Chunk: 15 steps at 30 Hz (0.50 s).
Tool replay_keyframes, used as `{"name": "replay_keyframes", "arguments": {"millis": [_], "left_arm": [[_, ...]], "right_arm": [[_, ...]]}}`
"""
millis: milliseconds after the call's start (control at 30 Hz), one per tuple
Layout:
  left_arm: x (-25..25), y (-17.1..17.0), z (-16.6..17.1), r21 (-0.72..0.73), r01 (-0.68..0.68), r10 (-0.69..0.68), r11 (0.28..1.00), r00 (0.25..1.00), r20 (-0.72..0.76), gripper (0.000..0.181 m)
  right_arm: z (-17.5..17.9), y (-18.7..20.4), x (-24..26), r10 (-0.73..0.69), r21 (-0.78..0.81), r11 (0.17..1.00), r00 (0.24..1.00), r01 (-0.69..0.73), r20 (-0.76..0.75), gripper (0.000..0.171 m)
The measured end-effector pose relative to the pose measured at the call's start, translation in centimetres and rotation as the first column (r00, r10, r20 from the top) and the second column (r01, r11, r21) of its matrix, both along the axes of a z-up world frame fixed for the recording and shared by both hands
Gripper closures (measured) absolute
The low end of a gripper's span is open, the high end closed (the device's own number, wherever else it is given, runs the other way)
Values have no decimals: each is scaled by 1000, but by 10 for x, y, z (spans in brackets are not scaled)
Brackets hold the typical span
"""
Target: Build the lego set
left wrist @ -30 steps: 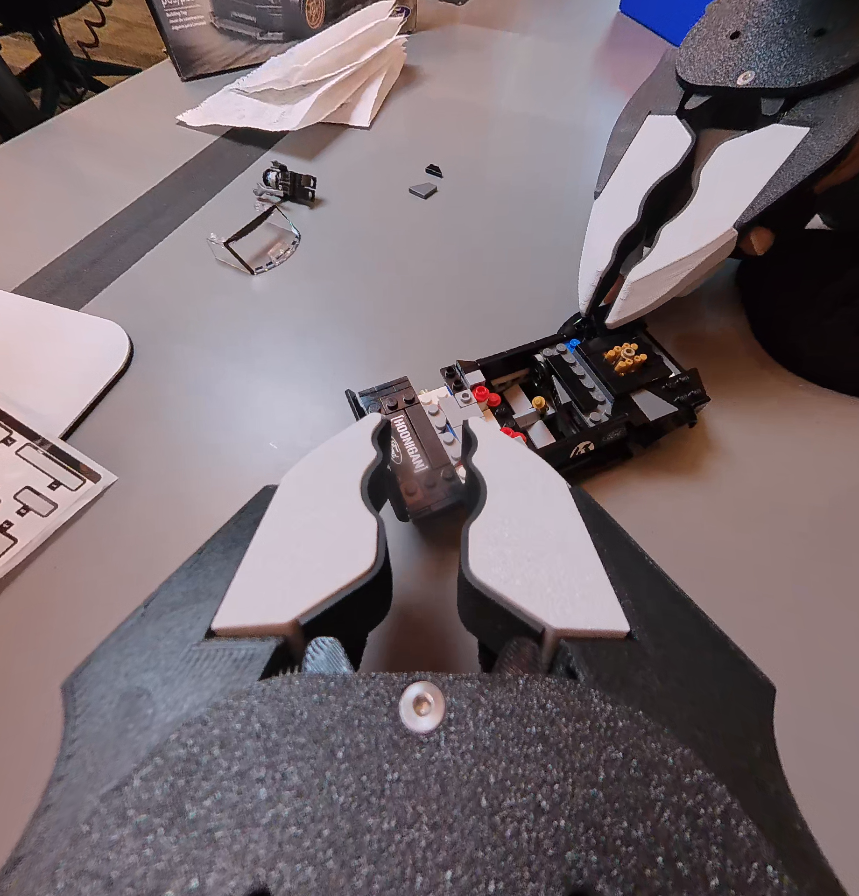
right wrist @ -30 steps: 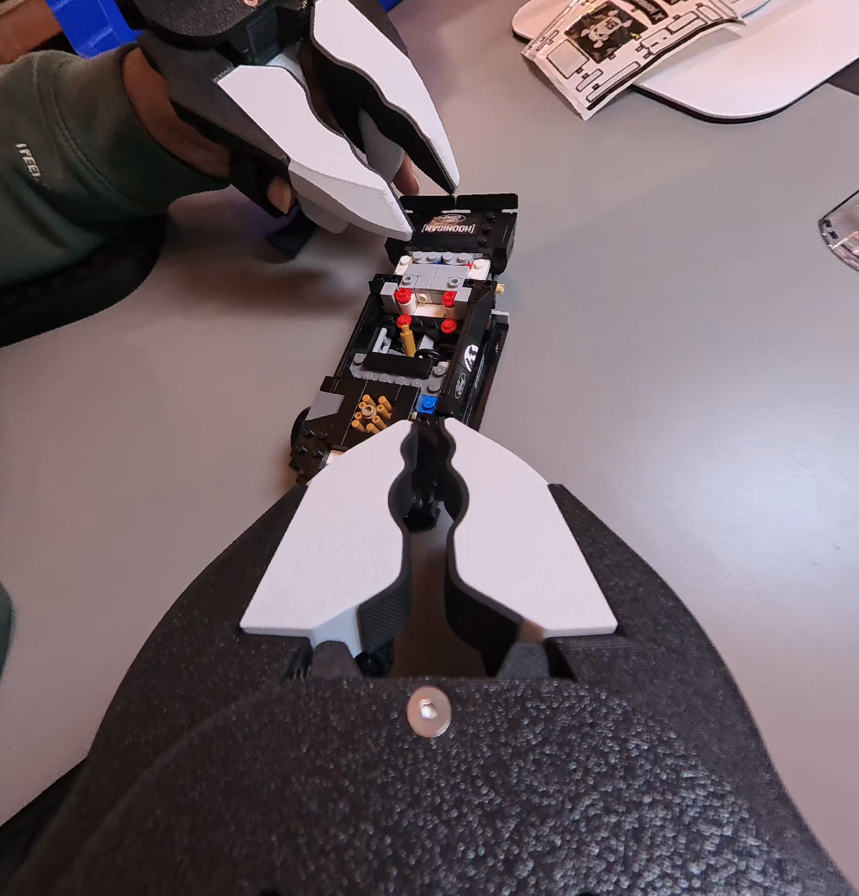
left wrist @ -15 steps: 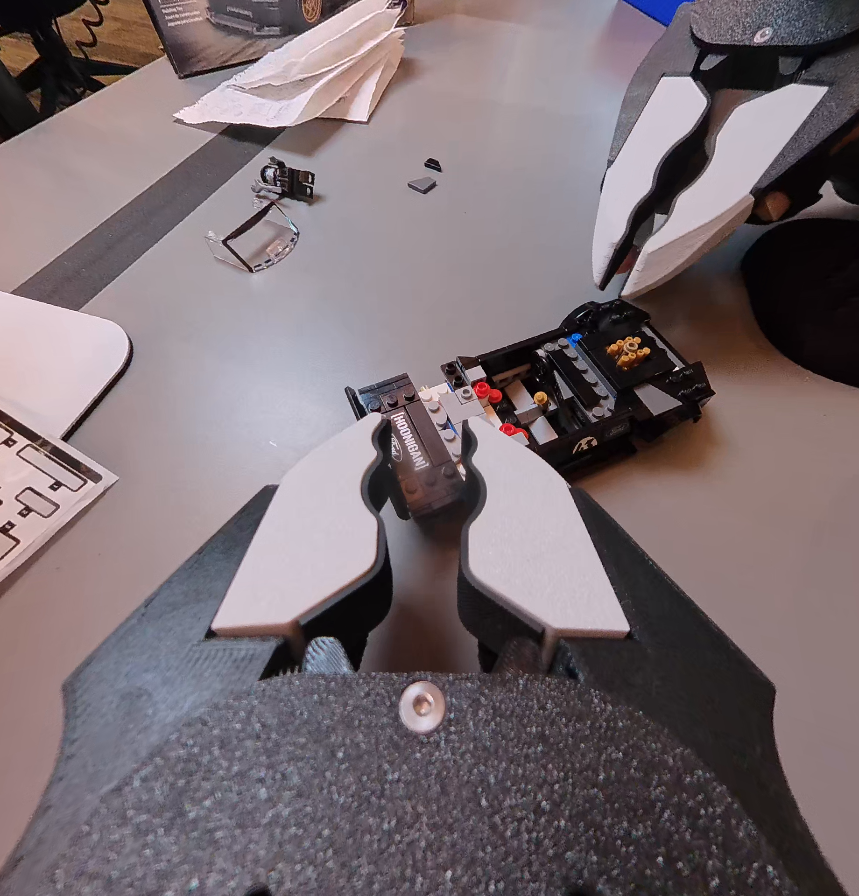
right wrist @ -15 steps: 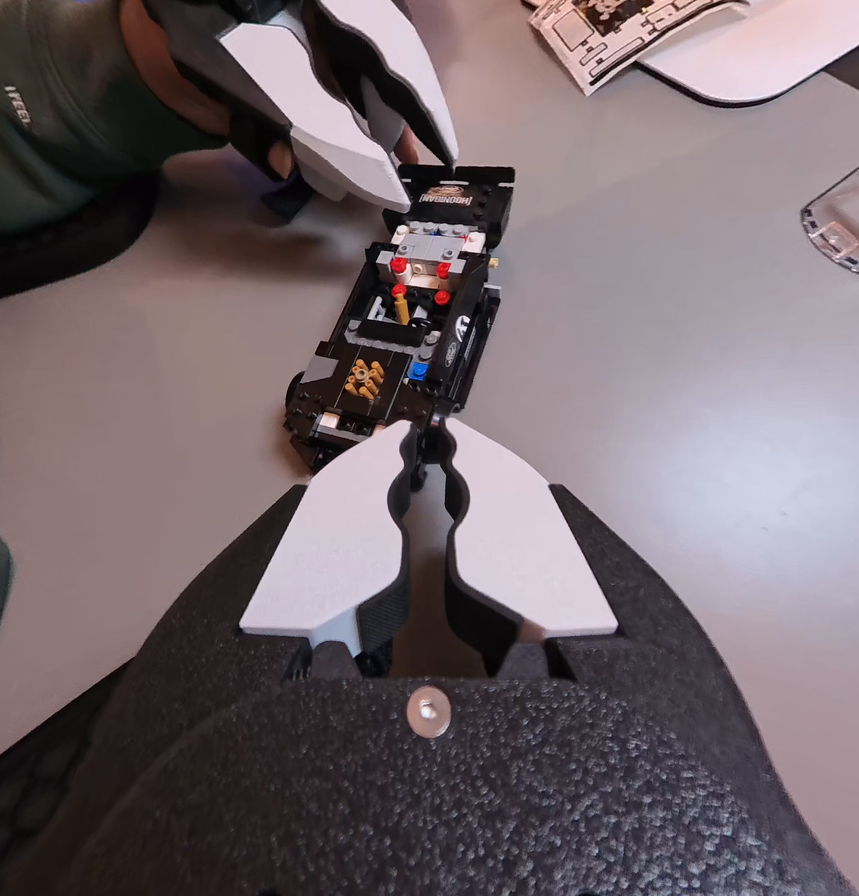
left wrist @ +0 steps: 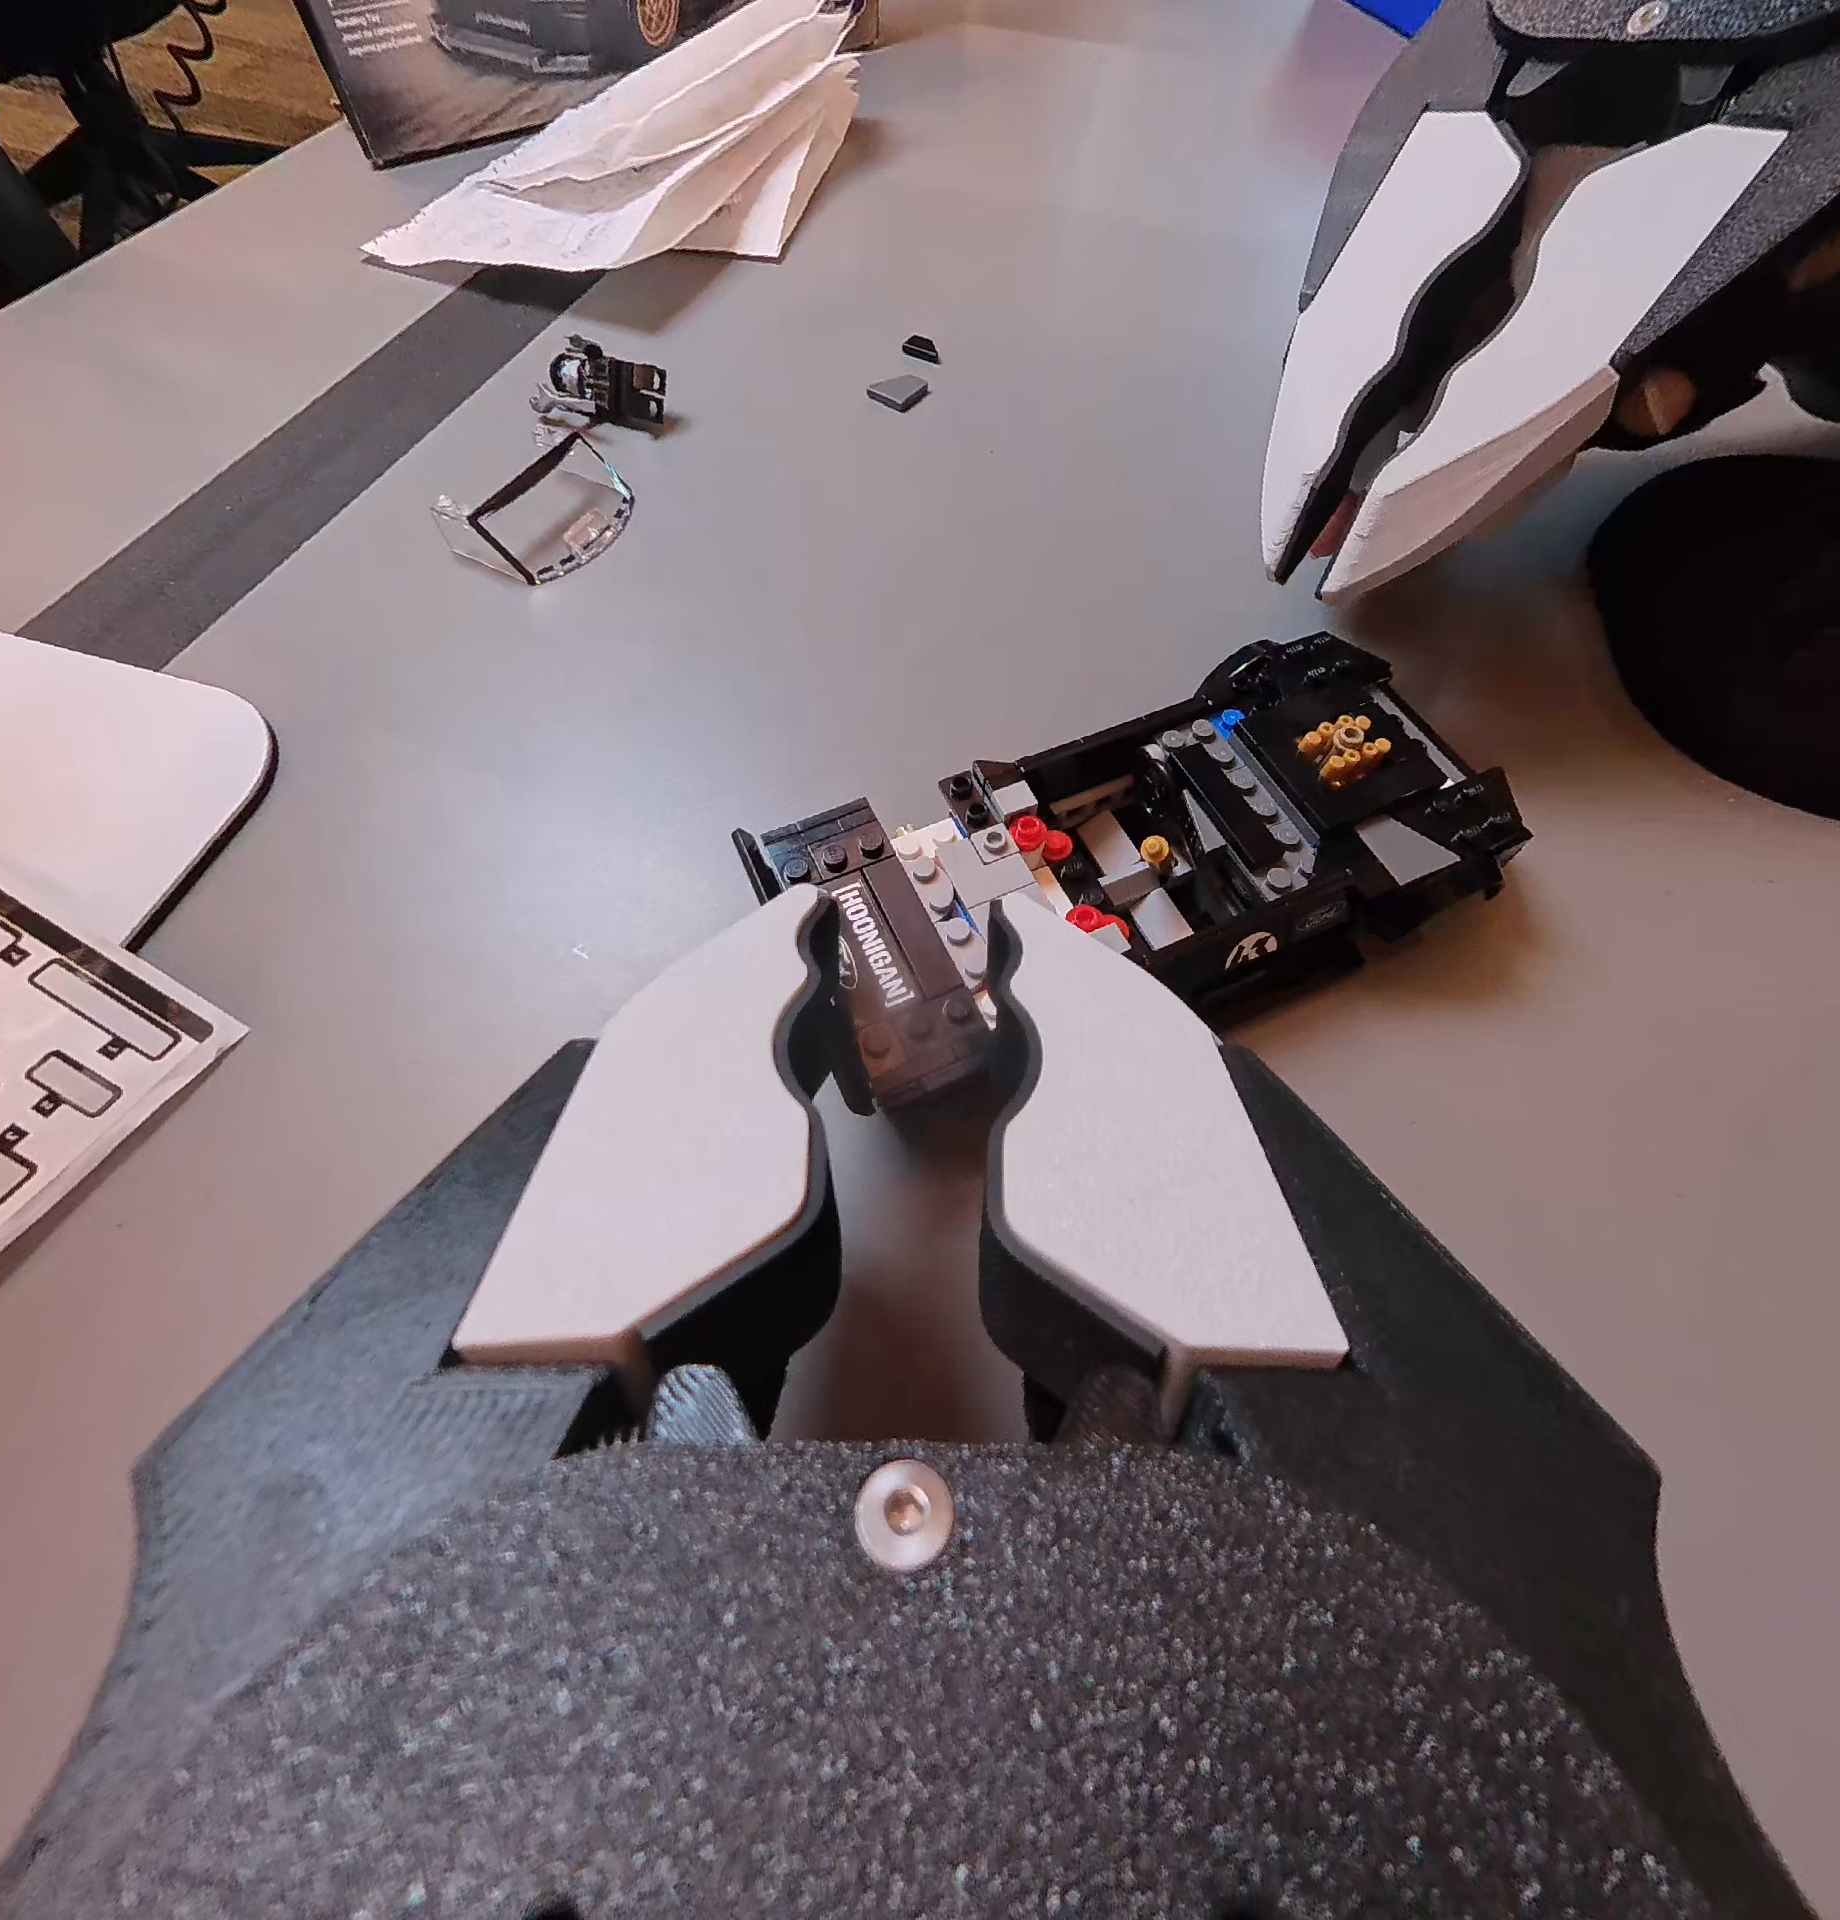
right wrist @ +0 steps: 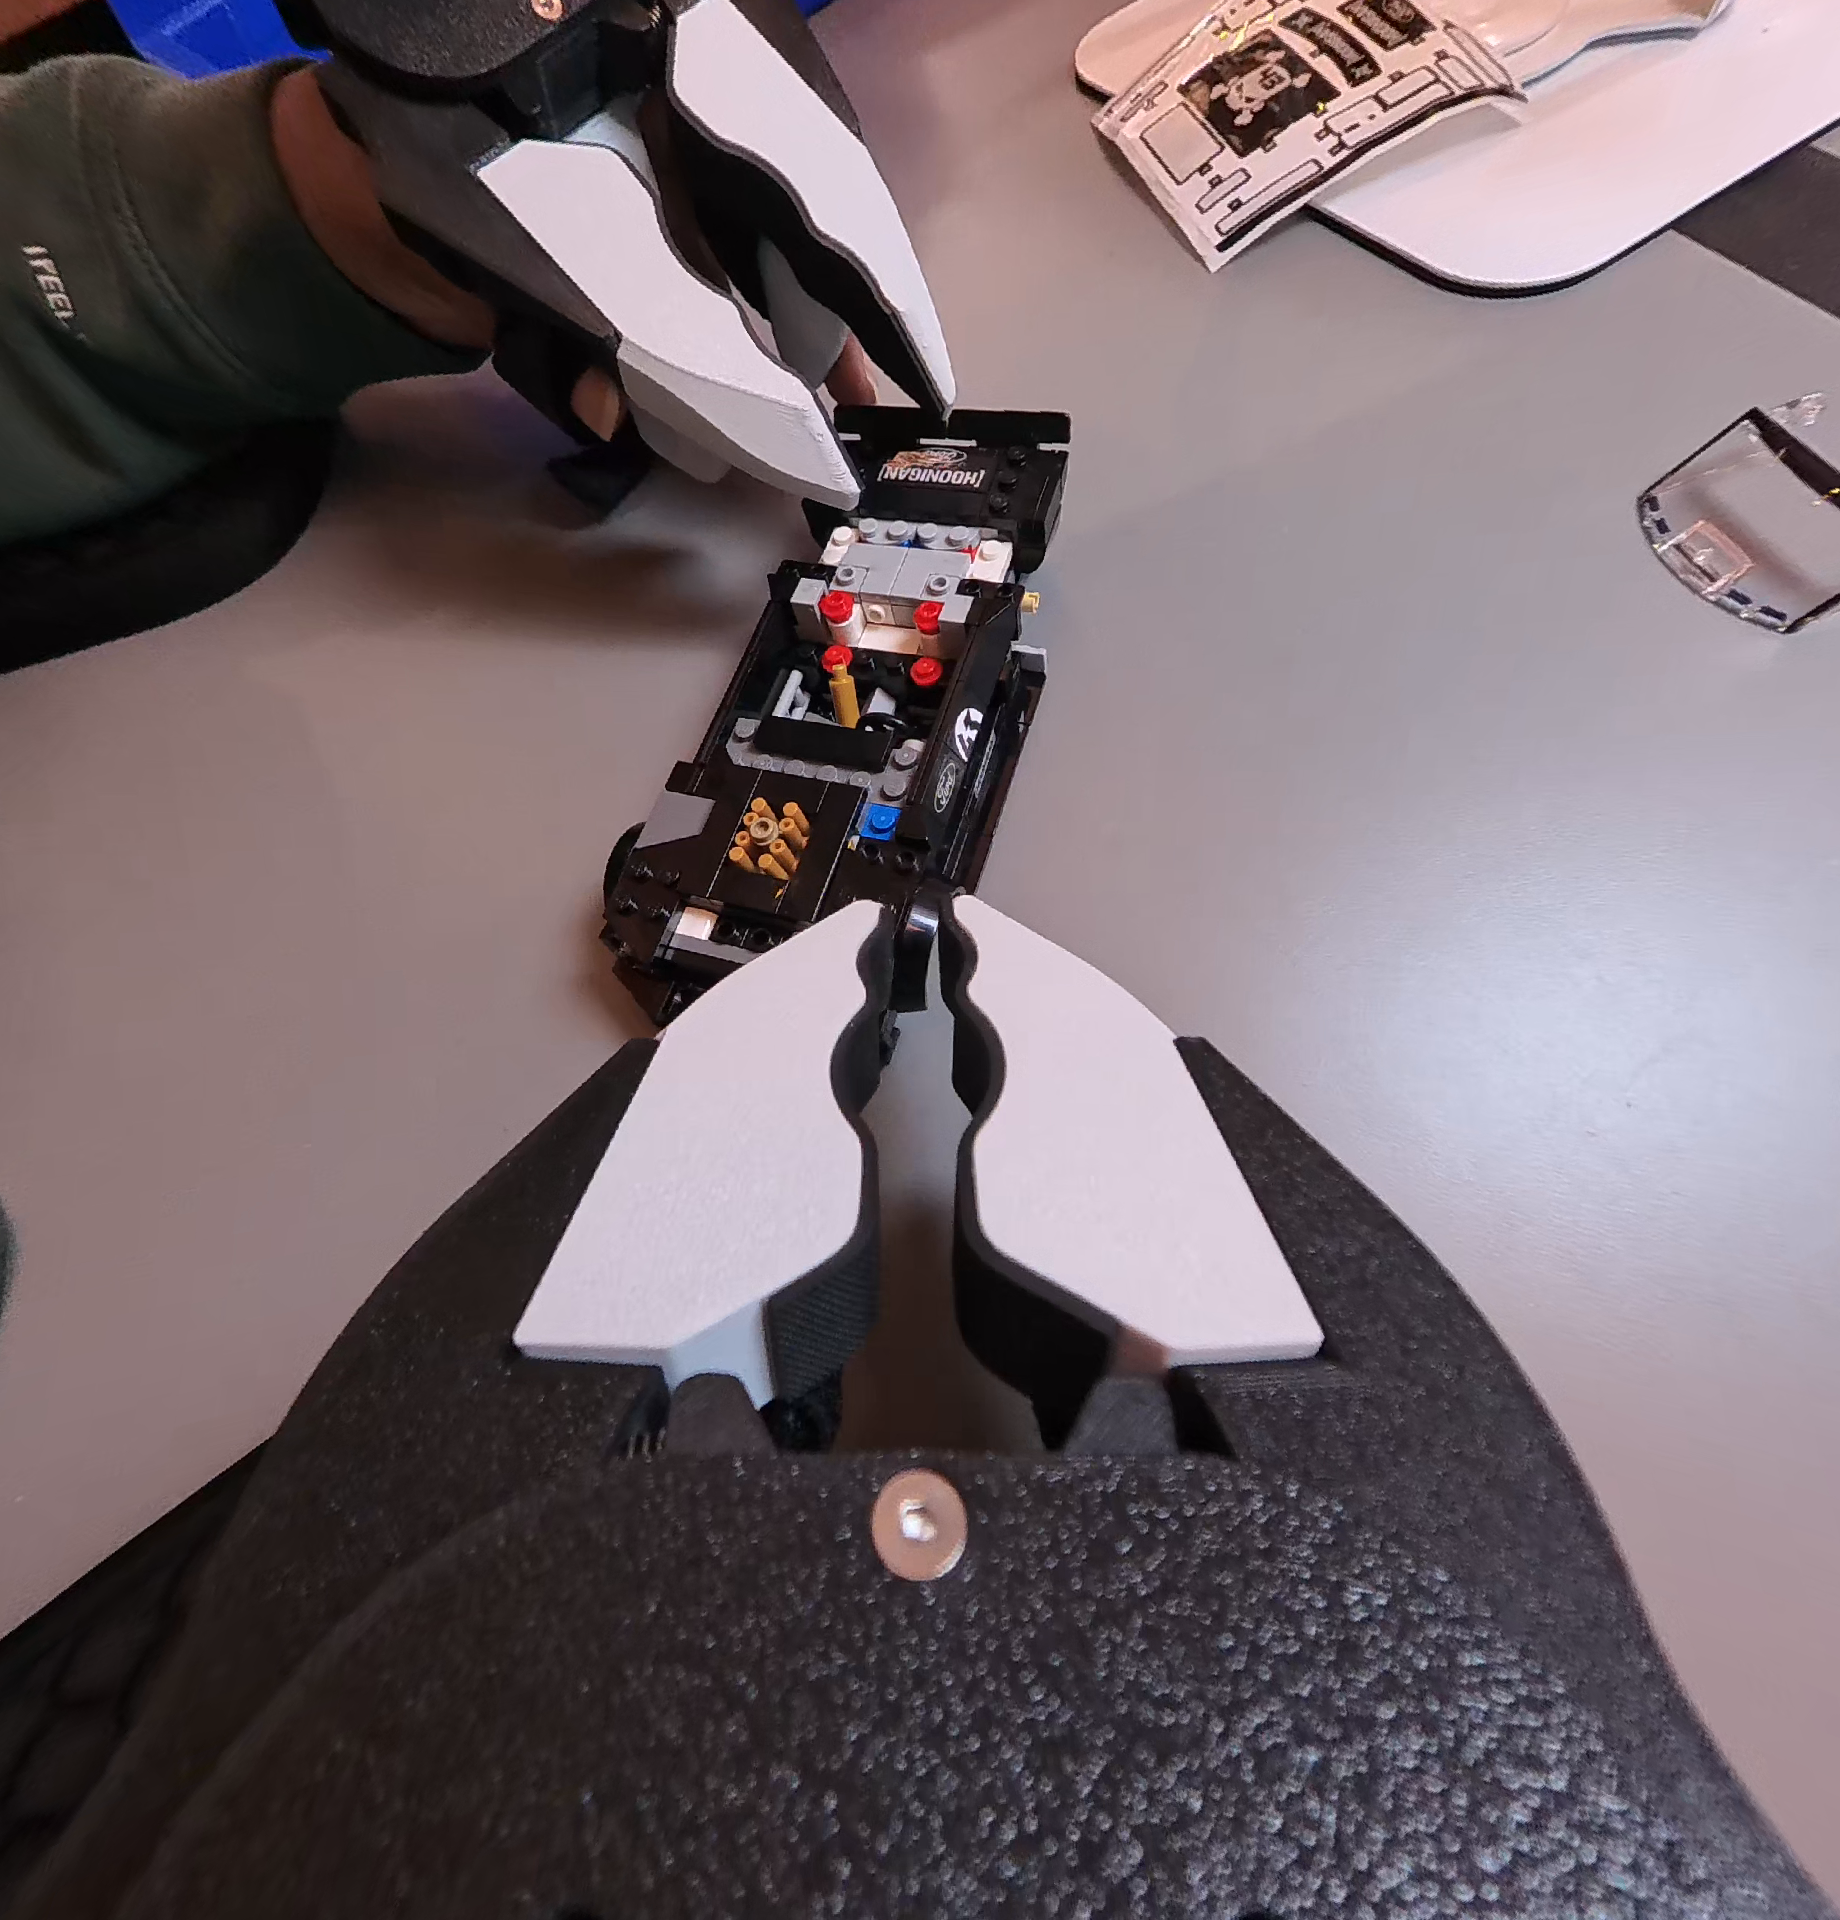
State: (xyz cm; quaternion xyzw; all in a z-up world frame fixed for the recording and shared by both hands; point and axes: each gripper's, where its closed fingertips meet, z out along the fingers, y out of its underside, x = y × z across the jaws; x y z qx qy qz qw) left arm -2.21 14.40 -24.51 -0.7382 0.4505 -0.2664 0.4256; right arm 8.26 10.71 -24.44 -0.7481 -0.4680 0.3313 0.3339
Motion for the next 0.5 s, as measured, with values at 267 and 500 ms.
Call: {"name": "replay_keyframes", "arguments": {"millis": [267,500], "left_arm": [[4,-5,3,25,33,-33,999,999,0,155],[7,-8,3,56,61,-60,997,998,-17,155]], "right_arm": [[-2,-3,-2,15,-4,1000,1000,-15,6,163],[1,2,3,-6,10,1000,1000,6,-1,163]]}}
